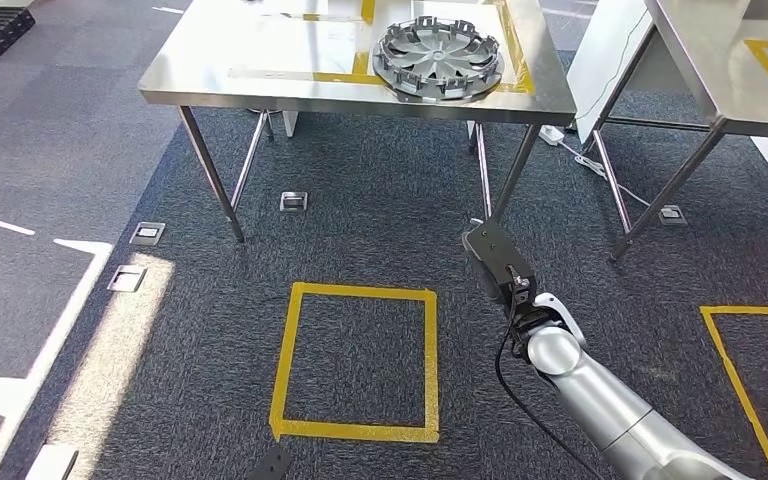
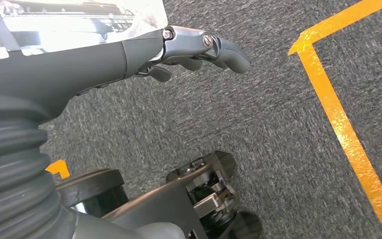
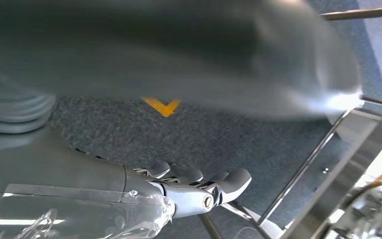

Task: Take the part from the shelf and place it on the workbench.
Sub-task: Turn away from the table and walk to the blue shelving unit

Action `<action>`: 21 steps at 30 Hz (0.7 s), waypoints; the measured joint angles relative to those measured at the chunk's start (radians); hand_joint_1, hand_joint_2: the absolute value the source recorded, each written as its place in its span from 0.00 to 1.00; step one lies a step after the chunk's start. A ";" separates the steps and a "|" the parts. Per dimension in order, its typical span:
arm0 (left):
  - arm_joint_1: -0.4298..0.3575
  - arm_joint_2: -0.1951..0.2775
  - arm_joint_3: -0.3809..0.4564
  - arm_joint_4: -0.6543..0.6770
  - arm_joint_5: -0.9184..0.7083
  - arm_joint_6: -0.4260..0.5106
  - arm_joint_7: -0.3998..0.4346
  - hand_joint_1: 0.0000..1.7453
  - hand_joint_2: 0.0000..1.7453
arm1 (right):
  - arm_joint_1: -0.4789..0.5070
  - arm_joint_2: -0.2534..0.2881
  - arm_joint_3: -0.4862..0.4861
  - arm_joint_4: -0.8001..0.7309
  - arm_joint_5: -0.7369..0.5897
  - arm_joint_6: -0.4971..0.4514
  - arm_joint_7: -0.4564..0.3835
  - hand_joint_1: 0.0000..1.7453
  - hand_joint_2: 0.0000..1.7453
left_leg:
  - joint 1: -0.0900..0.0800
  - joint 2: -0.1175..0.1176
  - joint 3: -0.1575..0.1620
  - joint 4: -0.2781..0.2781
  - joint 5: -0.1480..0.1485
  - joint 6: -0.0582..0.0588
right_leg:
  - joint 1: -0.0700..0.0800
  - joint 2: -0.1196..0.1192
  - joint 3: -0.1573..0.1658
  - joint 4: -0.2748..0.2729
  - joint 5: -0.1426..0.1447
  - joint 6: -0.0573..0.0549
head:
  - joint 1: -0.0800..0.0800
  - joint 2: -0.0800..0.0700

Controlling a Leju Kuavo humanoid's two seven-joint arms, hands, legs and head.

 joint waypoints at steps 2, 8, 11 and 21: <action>-0.001 -0.002 -0.003 -0.001 -0.002 0.005 0.012 0.00 1.00 | 0.002 0.012 0.002 0.049 -0.001 0.001 0.001 0.00 1.00 | -0.001 0.000 -0.008 0.000 0.006 -0.015 | 0.004 0.001 0.028 -0.069 0.011 -0.008 | 0.000 0.000; 0.001 -0.007 -0.020 -0.006 -0.001 0.034 0.050 0.00 1.00 | 0.026 0.055 0.012 0.215 0.011 0.008 -0.008 0.00 1.00 | 0.003 0.000 -0.053 0.098 -0.066 -0.038 | 0.011 -0.001 0.022 -0.088 0.027 -0.053 | -0.008 0.000; 0.006 -0.008 -0.024 -0.008 0.002 0.042 0.060 0.00 1.00 | 0.052 0.078 0.016 0.301 0.011 0.006 -0.018 0.00 1.00 | -0.002 0.000 -0.109 0.254 -0.131 -0.033 | 0.021 -0.002 0.018 -0.086 0.030 -0.061 | -0.013 0.000; 0.022 -0.010 -0.044 -0.012 0.016 0.059 0.091 0.00 1.00 | 0.143 0.142 0.023 0.535 0.005 -0.028 -0.024 0.00 1.00 | -0.020 0.001 0.032 -0.017 -0.016 0.016 | 0.031 0.003 0.001 -0.066 0.023 -0.035 | -0.015 0.000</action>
